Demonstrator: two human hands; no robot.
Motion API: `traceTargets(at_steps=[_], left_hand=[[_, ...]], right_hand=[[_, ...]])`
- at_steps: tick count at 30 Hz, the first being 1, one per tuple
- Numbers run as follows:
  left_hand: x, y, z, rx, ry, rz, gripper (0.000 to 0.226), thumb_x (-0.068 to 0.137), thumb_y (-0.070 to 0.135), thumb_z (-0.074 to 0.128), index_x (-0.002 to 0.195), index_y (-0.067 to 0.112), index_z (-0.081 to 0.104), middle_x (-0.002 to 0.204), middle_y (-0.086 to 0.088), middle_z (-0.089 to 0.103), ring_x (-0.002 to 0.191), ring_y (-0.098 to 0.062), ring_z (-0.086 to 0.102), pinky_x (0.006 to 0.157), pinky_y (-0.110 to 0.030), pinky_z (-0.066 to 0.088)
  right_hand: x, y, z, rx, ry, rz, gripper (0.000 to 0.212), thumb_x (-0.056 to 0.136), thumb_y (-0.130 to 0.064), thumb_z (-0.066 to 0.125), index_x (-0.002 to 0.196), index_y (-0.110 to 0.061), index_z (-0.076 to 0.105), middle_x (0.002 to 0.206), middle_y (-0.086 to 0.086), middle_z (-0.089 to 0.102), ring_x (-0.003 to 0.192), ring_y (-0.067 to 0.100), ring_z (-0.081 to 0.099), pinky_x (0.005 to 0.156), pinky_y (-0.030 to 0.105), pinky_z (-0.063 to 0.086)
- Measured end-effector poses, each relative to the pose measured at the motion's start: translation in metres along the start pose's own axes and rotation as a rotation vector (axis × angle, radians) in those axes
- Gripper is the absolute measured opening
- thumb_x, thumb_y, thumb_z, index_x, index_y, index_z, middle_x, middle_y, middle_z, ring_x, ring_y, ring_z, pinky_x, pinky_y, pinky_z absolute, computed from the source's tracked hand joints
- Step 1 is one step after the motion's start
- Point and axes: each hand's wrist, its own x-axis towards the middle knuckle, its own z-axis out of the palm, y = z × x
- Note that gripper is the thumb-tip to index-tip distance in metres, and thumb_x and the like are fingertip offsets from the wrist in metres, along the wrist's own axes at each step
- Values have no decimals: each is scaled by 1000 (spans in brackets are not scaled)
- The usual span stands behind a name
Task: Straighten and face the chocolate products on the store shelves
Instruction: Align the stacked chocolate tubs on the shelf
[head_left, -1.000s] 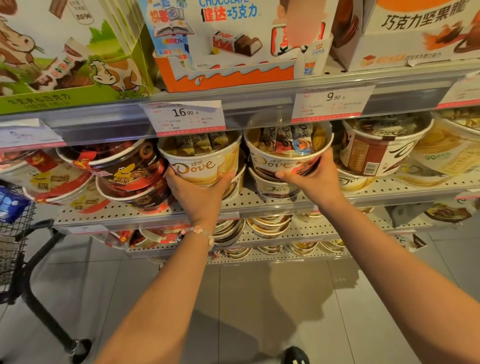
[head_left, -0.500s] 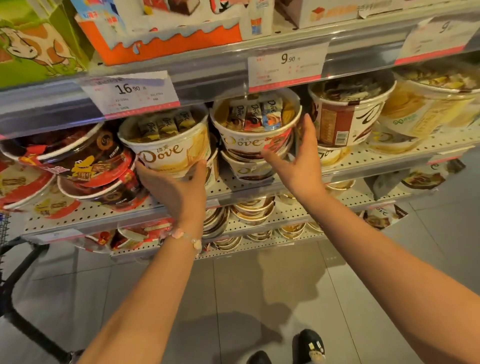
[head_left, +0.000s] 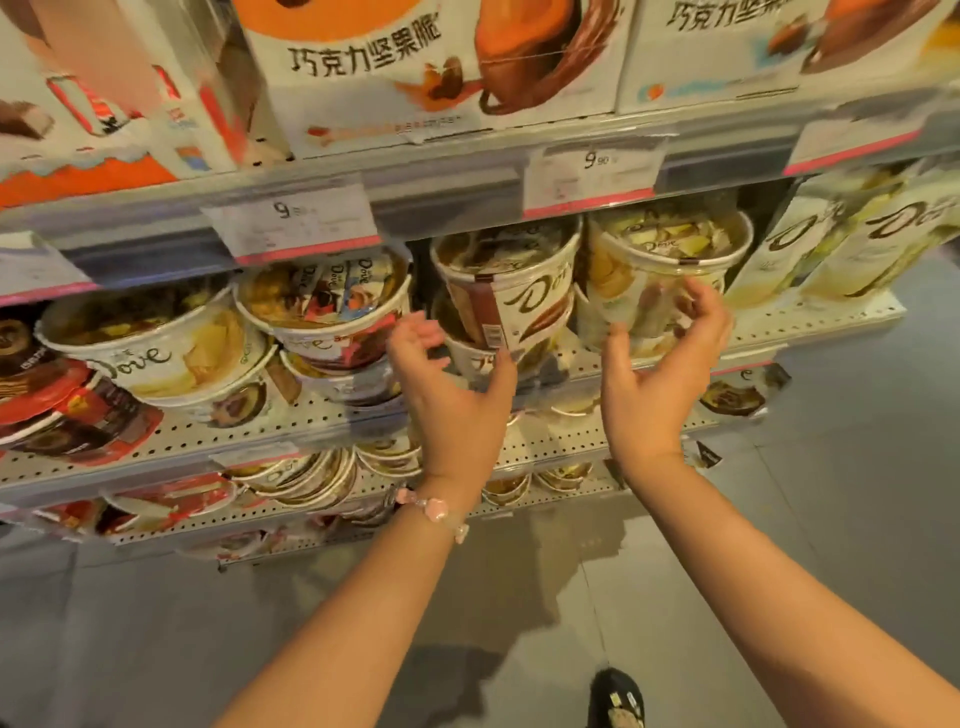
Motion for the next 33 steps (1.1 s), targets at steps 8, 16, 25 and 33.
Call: traceTargets(at_steps=[8, 16, 25, 33], left_hand=[[11, 10, 73, 77, 95, -238, 132, 47, 49, 87, 145, 12, 7, 140, -1, 23, 124, -2, 21, 100, -4, 11], [28, -16, 78, 263, -132, -315, 46, 69, 51, 76, 101, 28, 53, 87, 27, 61, 91, 14, 58, 65, 3, 42], [36, -8, 45, 90, -6, -114, 88, 52, 27, 91, 114, 7, 33, 122, -12, 52, 112, -9, 54, 95, -16, 42], [31, -7, 44, 48, -47, -130, 102, 62, 34, 85, 141, 11, 24, 140, -8, 38, 130, -13, 40, 110, -37, 34]], right_hand=[[57, 37, -7, -49, -65, 161, 110, 63, -34, 83, 145, -5, 16, 147, 15, 22, 139, 26, 20, 116, 34, 17], [82, 59, -8, -49, -254, 192, 125, 45, -49, 88, 140, -9, 19, 132, -1, 44, 122, 14, 45, 101, 17, 36], [114, 74, -30, 3, -526, 254, 106, 44, -43, 88, 128, -15, 30, 116, -6, 51, 111, 13, 51, 93, 23, 47], [113, 76, -42, 129, -522, 231, 100, 67, -10, 80, 145, -11, 16, 136, 1, 47, 122, 11, 48, 104, 38, 42]])
